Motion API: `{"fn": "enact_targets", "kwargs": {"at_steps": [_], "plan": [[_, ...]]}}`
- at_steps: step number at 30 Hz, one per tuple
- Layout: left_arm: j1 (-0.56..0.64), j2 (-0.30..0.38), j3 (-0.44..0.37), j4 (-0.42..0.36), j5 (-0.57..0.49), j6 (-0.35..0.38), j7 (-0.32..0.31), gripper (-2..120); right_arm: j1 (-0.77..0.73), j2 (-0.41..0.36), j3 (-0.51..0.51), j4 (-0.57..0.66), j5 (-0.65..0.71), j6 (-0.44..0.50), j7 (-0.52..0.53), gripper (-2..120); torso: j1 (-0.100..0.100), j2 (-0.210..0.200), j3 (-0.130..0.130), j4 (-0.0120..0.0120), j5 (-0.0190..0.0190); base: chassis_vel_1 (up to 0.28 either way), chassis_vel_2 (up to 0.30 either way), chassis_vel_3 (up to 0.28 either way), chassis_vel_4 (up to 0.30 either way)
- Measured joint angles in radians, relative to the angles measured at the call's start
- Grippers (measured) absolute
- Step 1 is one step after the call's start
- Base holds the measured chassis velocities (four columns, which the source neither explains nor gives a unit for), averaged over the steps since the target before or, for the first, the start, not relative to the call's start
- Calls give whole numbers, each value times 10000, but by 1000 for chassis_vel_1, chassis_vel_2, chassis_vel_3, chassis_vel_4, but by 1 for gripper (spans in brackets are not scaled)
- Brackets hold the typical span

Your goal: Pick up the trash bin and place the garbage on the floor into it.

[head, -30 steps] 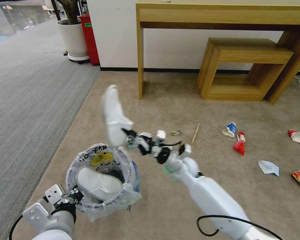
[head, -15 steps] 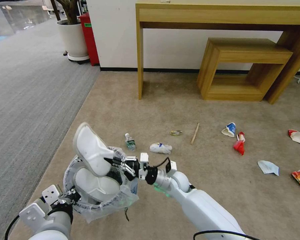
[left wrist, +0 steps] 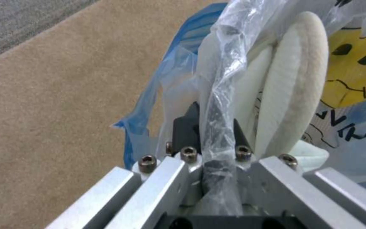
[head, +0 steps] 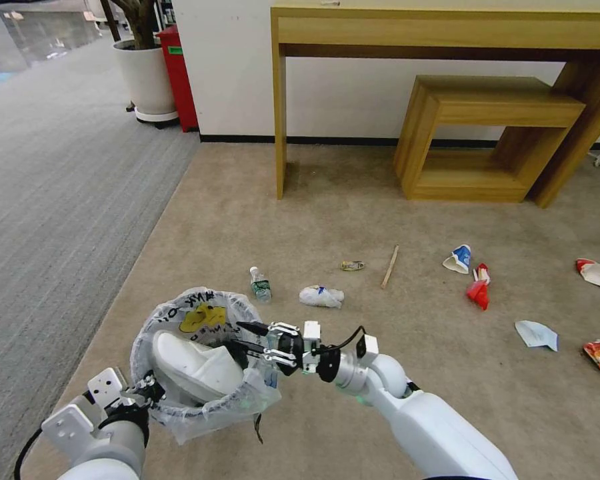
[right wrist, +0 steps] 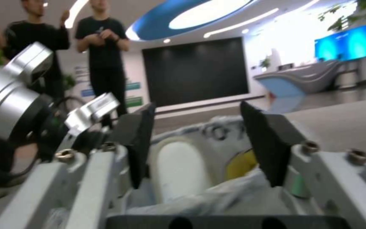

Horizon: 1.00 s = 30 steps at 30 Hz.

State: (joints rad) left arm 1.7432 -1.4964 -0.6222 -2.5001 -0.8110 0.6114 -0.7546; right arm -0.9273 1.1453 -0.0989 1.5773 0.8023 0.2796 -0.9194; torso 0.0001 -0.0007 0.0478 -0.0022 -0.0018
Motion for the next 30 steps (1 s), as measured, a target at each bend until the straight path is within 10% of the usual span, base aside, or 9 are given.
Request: {"fn": "enact_targets", "kwargs": {"at_steps": [13, 30], "plan": [[-188, 132, -360, 0, 8, -6, -38, 0, -2148, -924, 3589, 1985, -422, 630, 3651, 100, 0, 0, 0, 1, 5, 0, 0, 0, 0], [35, -83, -481, 0, 1336, -120, 134, 0, -5220, -631, 7306, 3448, -2004, 319, 6487, 100, 0, 0, -1, -1, -3, 0, 0, 0, 0]]}}
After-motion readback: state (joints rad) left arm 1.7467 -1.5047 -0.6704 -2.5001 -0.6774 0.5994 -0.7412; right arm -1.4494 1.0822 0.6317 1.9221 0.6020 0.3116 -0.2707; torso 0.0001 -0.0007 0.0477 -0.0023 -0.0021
